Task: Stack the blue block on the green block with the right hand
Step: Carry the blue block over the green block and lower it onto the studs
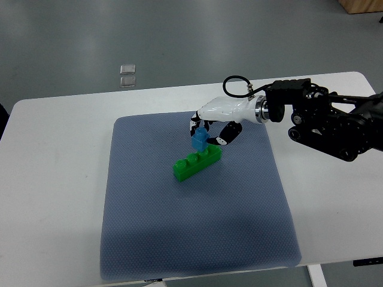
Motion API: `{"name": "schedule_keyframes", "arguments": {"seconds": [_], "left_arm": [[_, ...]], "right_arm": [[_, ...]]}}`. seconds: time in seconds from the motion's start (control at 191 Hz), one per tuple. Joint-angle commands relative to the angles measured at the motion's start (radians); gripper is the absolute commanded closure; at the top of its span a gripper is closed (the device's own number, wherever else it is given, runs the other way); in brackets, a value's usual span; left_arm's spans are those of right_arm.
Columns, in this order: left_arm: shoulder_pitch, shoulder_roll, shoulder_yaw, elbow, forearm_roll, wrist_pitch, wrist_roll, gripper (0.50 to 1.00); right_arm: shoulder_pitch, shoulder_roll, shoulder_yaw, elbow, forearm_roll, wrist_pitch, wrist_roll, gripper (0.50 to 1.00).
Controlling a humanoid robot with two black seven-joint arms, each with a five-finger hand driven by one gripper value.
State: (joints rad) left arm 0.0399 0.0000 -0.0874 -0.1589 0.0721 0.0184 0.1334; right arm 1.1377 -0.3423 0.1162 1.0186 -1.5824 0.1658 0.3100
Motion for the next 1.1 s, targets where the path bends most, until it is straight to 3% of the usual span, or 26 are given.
{"name": "schedule_keyframes", "arguments": {"seconds": [0.0, 1.095], "left_arm": [[0.0, 0.0, 0.0, -0.001, 0.0, 0.0, 0.0, 0.5], [0.0, 0.0, 0.0, -0.001, 0.0, 0.0, 0.0, 0.5]], "right_arm": [[-0.001, -0.003, -0.01, 0.0, -0.001, -0.005, 0.001, 0.93], [-0.049, 0.008, -0.021, 0.0, -0.064, -0.045, -0.003, 0.932]]}}
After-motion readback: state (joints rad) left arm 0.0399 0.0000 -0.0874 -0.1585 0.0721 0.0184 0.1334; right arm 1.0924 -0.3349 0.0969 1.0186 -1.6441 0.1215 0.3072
